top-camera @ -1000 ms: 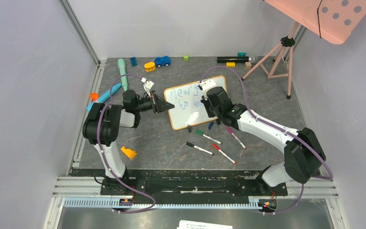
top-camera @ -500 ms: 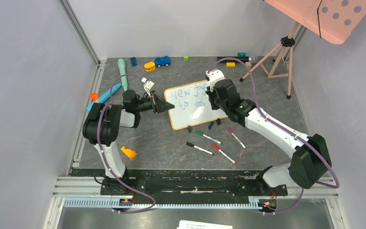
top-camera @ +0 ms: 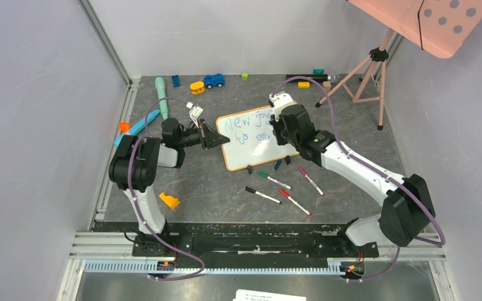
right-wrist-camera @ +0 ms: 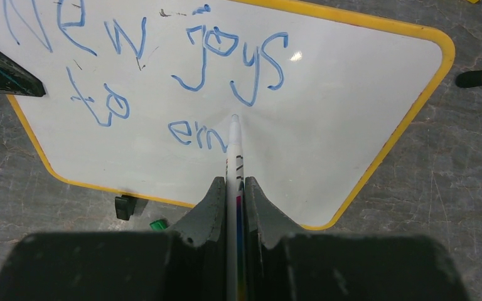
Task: Write a sentence on the whiteboard
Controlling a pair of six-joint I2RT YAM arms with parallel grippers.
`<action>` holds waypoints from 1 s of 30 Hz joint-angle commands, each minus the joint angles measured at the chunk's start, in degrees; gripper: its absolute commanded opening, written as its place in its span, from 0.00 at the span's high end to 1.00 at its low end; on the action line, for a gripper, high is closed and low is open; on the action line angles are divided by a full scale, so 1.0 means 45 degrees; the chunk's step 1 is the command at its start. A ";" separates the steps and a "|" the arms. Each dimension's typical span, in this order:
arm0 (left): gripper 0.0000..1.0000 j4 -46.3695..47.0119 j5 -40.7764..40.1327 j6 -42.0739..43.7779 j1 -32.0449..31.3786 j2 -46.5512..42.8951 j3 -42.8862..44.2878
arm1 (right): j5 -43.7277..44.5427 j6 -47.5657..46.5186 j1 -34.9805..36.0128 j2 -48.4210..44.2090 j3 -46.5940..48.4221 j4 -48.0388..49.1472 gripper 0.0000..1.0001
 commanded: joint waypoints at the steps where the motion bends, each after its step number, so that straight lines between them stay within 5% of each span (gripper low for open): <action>1: 0.98 0.0266 0.0069 0.1395 0.0018 0.0305 -0.0129 | -0.0130 0.0090 -0.0009 0.0281 0.0489 0.0612 1.00; 17: 0.98 0.0526 0.0084 0.1320 0.0018 0.0251 -0.0270 | 0.0047 -0.0031 -0.0014 0.1015 0.0729 0.0759 1.00; 30: 0.98 0.0530 0.0078 0.1335 0.0012 0.0262 -0.0222 | -0.0145 0.0261 -0.0019 0.0304 -0.1259 0.0753 1.00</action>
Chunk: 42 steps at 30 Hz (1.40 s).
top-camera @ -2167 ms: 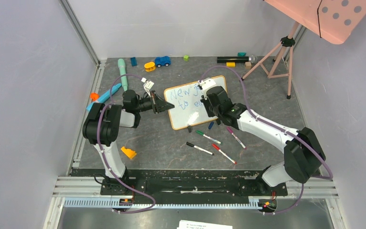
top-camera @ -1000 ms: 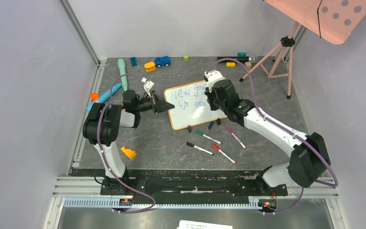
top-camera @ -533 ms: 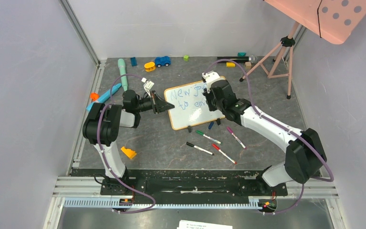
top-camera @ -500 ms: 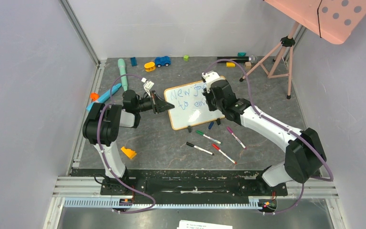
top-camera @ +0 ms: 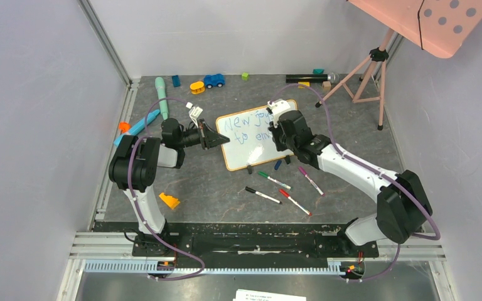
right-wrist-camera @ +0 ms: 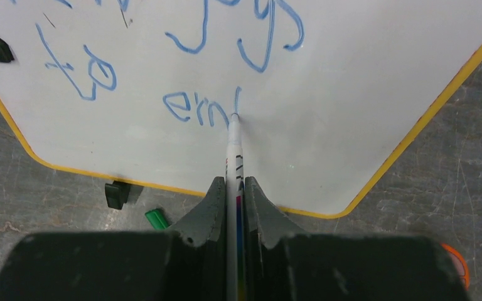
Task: Write a sentence on the whiteboard
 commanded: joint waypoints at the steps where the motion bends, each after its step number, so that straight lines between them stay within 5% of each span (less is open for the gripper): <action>1: 0.98 0.0476 0.0153 0.1353 0.0003 0.0272 -0.0185 | 0.0024 0.0225 -0.0034 -0.0288 -0.0775 0.0177 1.00; 42: 0.98 0.0455 0.0152 0.1331 -0.0007 0.0307 -0.0149 | 0.0537 -0.0192 -0.0375 0.0369 0.0856 -0.0069 1.00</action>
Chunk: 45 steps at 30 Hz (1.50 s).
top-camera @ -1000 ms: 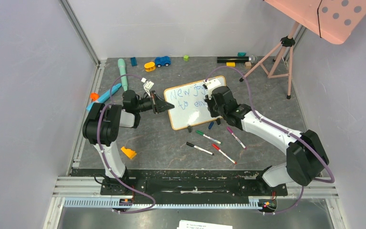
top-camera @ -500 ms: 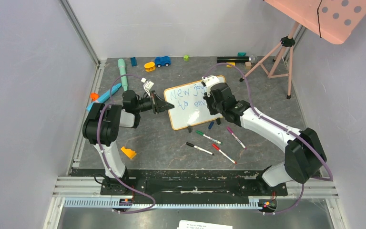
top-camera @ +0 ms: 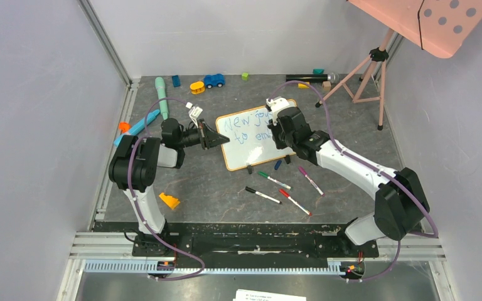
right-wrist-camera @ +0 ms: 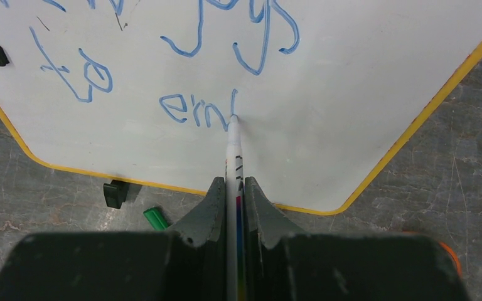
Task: Write a sentence on the whiteboard
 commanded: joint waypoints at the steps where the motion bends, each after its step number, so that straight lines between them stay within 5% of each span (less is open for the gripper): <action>1: 0.98 0.0456 0.0154 0.1332 -0.0007 0.0306 -0.0149 | 0.0592 -0.0218 -0.0319 0.0091 0.0361 0.0713 1.00; 45: 0.98 0.0420 0.0154 0.1352 -0.0011 0.0305 -0.0139 | -0.1011 0.0591 -0.0454 -0.0167 -0.0926 0.1303 1.00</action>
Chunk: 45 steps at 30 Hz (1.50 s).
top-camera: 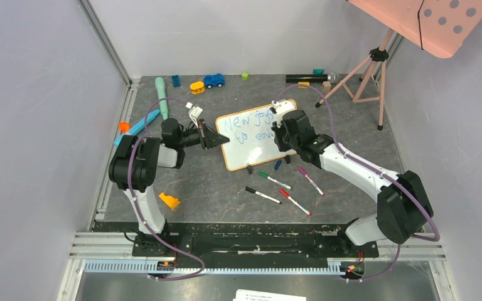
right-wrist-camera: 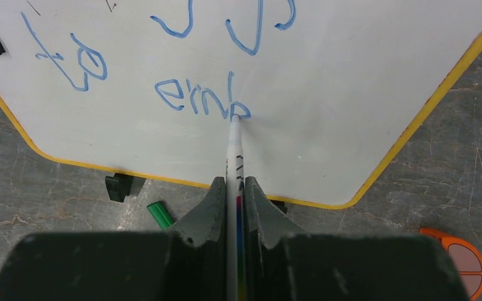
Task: Write a sentence on the whiteboard
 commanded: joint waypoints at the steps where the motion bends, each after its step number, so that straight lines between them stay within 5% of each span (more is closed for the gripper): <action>1: 0.98 0.0415 0.0140 0.1368 -0.0006 0.0295 -0.0134 | -0.0401 0.0151 -0.0085 0.0240 -0.0014 0.0730 1.00; 17: 0.98 0.0249 0.0133 0.1357 -0.0008 0.0422 0.0010 | -0.1485 -0.0390 -0.0497 -0.1797 -0.0817 0.1597 1.00; 45: 0.98 0.0408 0.0166 0.1336 -0.0006 0.0341 -0.0125 | -0.0861 -0.0492 -0.0799 -0.0318 0.0279 0.1168 1.00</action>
